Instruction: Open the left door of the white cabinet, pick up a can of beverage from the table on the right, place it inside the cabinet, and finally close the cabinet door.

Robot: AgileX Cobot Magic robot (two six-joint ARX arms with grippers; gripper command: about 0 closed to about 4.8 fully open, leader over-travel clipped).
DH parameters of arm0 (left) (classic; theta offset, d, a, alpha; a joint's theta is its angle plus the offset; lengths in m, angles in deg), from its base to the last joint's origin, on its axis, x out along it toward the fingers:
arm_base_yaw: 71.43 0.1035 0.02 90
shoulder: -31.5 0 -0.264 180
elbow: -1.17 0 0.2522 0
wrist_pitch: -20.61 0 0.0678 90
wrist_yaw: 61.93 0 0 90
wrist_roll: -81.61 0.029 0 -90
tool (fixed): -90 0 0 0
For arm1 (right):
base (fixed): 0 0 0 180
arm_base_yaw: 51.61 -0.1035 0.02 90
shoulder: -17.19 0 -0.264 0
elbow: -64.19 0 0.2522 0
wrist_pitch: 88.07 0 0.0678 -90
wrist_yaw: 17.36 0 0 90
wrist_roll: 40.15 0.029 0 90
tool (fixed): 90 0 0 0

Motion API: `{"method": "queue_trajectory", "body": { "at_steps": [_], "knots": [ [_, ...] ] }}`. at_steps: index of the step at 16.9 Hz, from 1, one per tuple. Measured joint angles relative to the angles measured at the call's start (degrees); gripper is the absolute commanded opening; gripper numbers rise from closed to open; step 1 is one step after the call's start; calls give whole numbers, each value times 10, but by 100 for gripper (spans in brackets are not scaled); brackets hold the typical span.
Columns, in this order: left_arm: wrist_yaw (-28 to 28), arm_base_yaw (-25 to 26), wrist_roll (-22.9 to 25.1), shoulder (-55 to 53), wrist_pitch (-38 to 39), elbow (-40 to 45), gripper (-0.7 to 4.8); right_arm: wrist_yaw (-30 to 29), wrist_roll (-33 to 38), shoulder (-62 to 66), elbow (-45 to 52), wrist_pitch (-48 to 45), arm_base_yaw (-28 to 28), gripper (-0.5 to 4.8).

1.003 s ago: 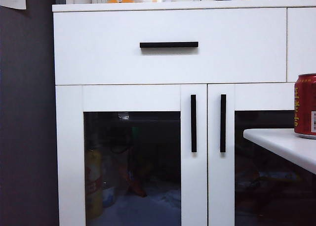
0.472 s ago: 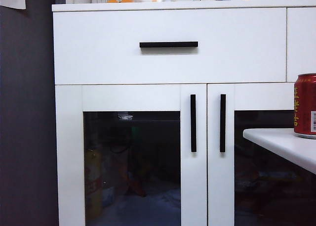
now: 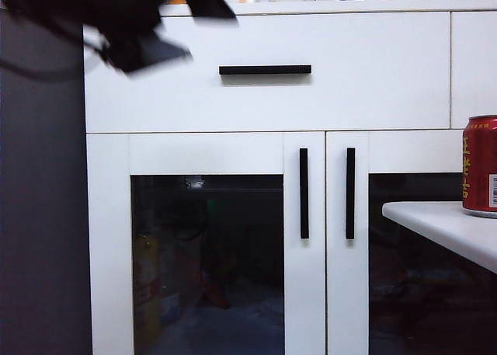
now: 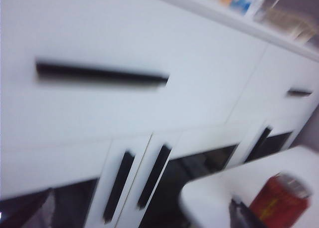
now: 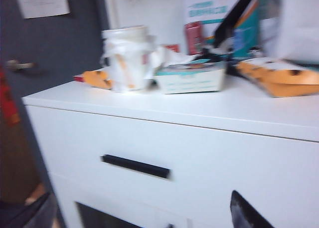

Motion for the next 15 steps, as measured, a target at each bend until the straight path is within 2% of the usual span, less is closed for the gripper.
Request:
{"method": "queue_trajectory", "body": {
  "at_steps": [5, 7, 11, 15],
  "knots": [
    [25, -17, 0, -119, 8, -79, 479, 14, 0, 71, 0, -18, -76, 471],
    [39, -23, 0, -162, 9, -127, 479, 37, -23, 94, 0, -18, -116, 471],
    [70, -49, 0, -255, 17, -192, 479, 49, -38, 94, 0, -32, -118, 472],
    [146, -82, 0, -363, 18, -280, 479, 48, -38, 90, -1, -41, -118, 472]
  ]
}}
